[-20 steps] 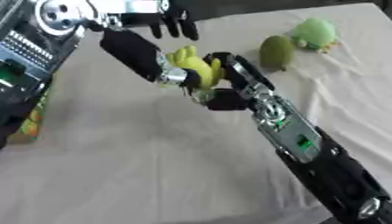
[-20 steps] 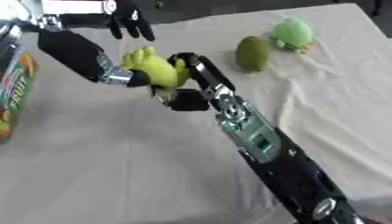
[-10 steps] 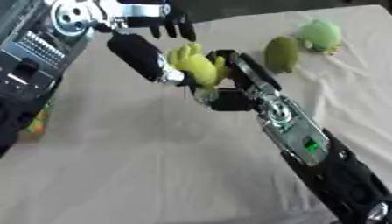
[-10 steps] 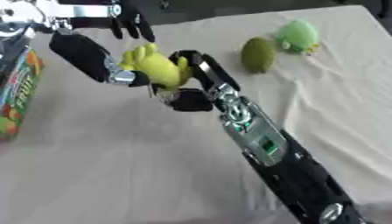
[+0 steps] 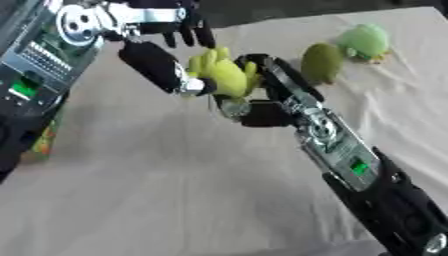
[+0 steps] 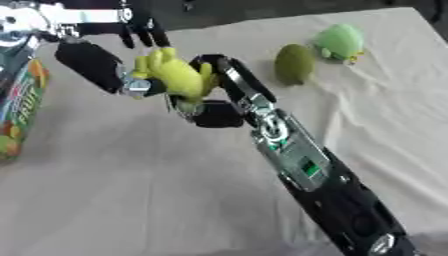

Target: Pick up the objects with one hand, pass them to the other hand, and then place them into the box on the other side of the table.

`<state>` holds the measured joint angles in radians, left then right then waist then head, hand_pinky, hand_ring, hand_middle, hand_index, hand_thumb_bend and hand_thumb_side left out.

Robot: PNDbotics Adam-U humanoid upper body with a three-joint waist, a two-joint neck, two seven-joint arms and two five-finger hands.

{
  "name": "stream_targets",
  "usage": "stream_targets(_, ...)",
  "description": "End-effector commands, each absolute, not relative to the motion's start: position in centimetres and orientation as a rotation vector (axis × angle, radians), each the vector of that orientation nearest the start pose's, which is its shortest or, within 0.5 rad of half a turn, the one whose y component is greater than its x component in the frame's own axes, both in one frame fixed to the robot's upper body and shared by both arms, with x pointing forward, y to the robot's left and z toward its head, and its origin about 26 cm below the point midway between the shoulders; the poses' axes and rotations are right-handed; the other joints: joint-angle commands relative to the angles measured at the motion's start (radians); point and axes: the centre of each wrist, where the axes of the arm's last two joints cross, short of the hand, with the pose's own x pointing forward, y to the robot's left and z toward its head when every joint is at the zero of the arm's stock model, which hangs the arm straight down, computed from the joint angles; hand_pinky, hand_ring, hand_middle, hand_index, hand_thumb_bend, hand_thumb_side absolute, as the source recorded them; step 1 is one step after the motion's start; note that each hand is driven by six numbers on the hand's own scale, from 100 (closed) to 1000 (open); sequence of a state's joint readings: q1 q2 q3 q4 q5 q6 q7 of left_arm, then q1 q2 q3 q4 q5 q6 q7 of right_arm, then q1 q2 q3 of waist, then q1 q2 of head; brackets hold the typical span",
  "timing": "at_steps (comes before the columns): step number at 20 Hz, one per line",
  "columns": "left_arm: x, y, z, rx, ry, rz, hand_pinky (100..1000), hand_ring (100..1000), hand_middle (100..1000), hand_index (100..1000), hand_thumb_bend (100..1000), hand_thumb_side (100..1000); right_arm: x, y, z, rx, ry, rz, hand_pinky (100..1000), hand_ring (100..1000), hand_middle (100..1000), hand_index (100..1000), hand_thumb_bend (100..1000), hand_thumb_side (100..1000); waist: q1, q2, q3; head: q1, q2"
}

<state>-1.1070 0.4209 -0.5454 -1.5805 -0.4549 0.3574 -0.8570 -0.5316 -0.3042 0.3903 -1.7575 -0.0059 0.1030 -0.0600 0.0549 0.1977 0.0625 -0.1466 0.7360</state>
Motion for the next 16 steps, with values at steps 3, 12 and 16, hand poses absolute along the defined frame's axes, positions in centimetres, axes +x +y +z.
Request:
stream_targets(3, 36.65, 9.69, 32.57, 0.379, -1.395, -1.828, 795, 836, 805, 839, 483, 429, 33.14, -14.93, 19.06, 0.077, -2.116, 0.704, 721, 510, 391, 442, 190, 100, 0.000, -0.023, 0.002, 0.000, -0.017)
stream_targets(12, 36.92, 9.47, 31.98, 0.295, -1.366, -1.825, 791, 837, 796, 844, 529, 490, 32.56, -14.68, 19.80, 0.055, -2.158, 0.715, 718, 511, 391, 441, 197, 100, 0.000, -0.022, 0.002, 0.004, -0.025)
stream_targets(16, 36.72, 9.34, 31.86, 0.232, -1.358, -1.819, 781, 830, 780, 834, 505, 492, 32.47, -14.61, 19.84, 0.046, -2.159, 0.716, 716, 510, 390, 440, 200, 100, -0.001, -0.021, 0.002, 0.002, -0.017)
